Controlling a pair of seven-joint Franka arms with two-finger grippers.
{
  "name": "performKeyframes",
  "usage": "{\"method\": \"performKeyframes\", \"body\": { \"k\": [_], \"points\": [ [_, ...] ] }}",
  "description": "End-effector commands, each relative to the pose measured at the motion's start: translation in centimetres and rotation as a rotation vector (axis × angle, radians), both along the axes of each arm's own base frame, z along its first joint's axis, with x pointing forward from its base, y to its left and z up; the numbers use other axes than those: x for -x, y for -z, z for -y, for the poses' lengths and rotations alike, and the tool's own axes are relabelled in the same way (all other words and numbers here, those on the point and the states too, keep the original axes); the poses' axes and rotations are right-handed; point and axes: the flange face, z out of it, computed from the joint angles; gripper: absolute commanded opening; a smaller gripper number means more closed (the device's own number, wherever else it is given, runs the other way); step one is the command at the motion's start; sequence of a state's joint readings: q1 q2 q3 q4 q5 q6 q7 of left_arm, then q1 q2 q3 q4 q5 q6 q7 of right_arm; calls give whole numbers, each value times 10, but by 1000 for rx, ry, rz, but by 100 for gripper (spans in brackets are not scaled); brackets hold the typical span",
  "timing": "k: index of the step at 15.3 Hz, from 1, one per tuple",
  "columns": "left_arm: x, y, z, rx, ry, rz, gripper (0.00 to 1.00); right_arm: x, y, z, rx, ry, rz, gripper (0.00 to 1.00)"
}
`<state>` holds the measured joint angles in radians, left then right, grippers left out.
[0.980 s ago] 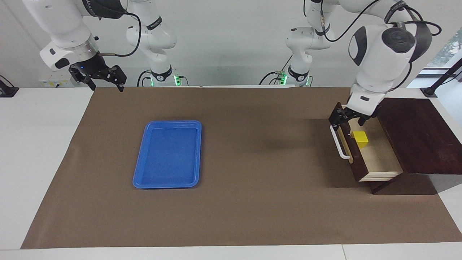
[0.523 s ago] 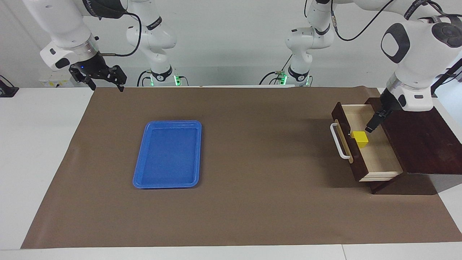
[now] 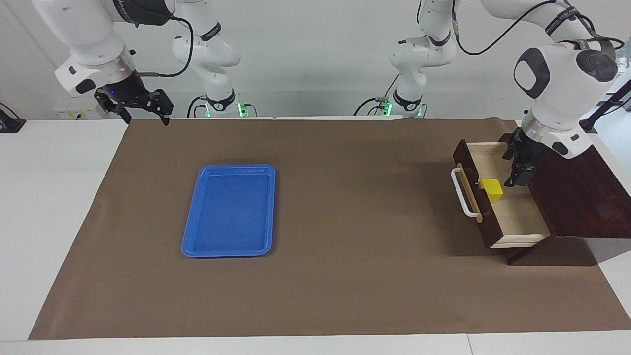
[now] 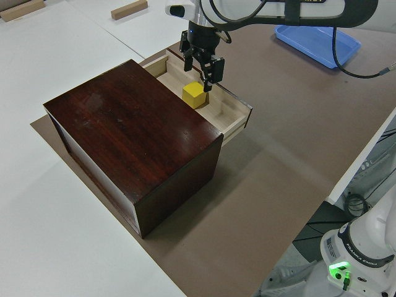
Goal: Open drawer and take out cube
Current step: 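Lower the left gripper into the drawer and grasp the yellow cube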
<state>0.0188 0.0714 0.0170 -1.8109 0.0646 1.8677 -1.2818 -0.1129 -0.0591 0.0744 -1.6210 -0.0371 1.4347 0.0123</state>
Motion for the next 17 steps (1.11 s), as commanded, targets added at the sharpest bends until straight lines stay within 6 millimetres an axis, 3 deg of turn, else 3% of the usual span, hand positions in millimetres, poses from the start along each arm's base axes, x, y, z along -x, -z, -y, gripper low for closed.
{"method": "performKeyframes", "body": {
  "k": [1, 7, 15, 17],
  "points": [
    [8, 8, -1, 13, -65, 21, 100, 6, -2, 0, 1, -25, -8, 100],
    [6, 33, -15, 14, -116, 45, 100, 6, -2, 0, -2, -26, -9, 100],
    [3, 49, -7, 16, -170, 63, 100, 6, -2, -3, -1, -27, -6, 100],
    [3, 51, -5, 16, -166, 62, 100, 7, 2, -12, 2, -41, -12, 100]
  ]
}}
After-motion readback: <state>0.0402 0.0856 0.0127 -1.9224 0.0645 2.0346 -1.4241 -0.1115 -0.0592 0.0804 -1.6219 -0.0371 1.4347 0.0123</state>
